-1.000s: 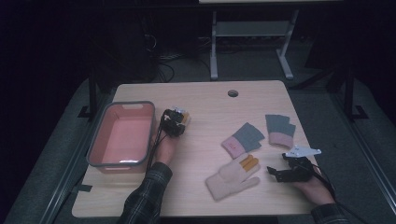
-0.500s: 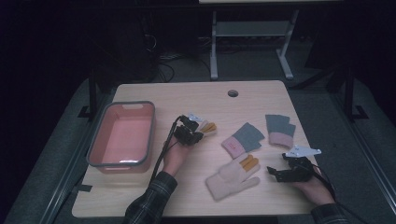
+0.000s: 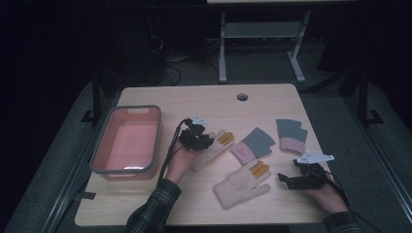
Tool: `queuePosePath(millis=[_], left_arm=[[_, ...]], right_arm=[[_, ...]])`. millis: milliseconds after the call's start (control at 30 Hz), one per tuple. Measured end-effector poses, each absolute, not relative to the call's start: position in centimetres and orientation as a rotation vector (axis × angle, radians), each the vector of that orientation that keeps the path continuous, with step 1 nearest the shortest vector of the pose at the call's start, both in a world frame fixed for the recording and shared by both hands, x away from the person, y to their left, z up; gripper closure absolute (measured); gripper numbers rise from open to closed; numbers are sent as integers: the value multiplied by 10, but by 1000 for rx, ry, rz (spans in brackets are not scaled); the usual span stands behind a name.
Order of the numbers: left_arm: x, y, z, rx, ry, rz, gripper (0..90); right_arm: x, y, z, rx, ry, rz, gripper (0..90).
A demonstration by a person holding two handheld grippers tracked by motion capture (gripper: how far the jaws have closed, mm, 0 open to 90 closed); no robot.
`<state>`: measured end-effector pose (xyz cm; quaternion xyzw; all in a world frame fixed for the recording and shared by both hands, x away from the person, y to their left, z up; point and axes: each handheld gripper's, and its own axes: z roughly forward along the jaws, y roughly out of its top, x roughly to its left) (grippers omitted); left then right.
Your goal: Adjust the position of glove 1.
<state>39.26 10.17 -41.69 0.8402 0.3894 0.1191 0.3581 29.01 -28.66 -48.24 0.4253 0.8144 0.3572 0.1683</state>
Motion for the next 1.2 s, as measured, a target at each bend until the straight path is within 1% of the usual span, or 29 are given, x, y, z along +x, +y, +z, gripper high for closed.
queuePosePath(millis=[200, 333, 567, 767, 867, 933, 1000, 1200], left_arm=[[401, 122, -424, 2181, 1075, 315, 604], [403, 127, -434, 2200, 1111, 311, 582], [405, 128, -451, 2253, 1135, 311, 580], [405, 130, -456, 2257, 1125, 292, 640], [403, 128, -457, 2249, 1105, 238, 807], [403, 127, -457, 2260, 1092, 236, 856], [403, 127, -456, 2261, 1080, 236, 876], [399, 131, -447, 2209, 1046, 241, 885]], right_arm=[[290, -287, -482, 1209, 2316, 1016, 141], [290, -287, -482, 1210, 2316, 1016, 141], [290, -287, -482, 1211, 2316, 1016, 141], [290, -287, -482, 1210, 2316, 1016, 141], [290, -287, -482, 1209, 2316, 1016, 141], [290, -287, -482, 1209, 2316, 1016, 142], [290, -287, -482, 1210, 2316, 1016, 141], [290, -287, -482, 1209, 2316, 1016, 141]])
